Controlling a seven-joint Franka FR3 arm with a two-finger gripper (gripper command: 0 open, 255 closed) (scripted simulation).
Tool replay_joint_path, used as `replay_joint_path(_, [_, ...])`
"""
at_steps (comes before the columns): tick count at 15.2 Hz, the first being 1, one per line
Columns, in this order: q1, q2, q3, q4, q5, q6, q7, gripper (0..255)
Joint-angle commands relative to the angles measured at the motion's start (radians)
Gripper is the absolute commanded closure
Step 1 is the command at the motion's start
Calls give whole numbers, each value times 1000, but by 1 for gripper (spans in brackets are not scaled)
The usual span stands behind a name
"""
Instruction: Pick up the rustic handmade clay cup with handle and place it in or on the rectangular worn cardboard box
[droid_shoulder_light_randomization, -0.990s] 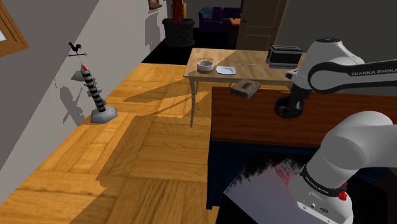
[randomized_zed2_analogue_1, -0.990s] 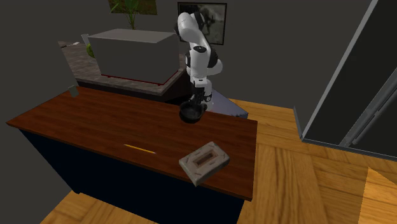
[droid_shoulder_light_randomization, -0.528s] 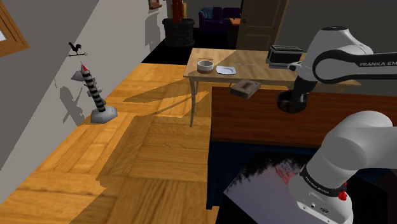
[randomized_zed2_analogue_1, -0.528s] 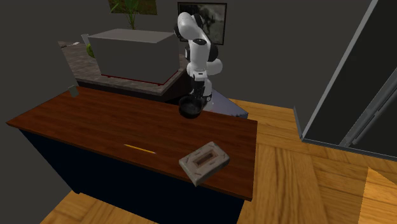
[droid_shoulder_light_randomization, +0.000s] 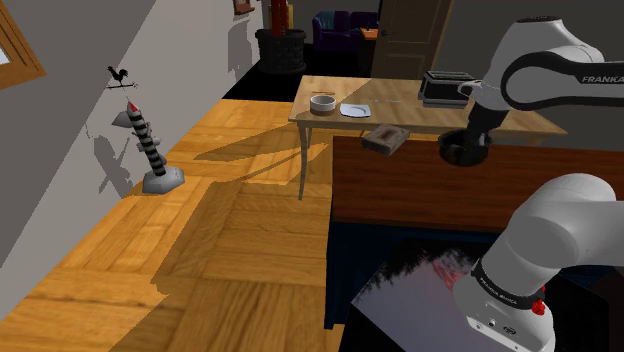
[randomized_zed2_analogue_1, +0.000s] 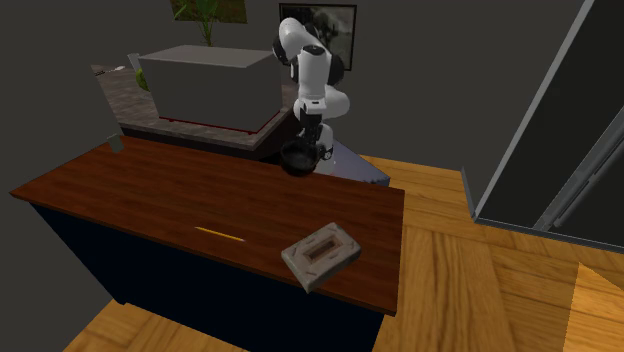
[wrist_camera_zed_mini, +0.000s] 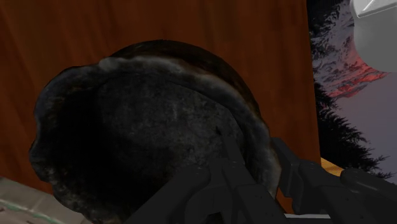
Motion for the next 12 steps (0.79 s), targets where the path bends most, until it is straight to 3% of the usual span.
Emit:
replay_joint_path(1, [6, -4, 12, 22, 12, -25, -1, 255])
replay_joint_path(12, [34, 1, 68, 166, 71, -162, -14, 255])
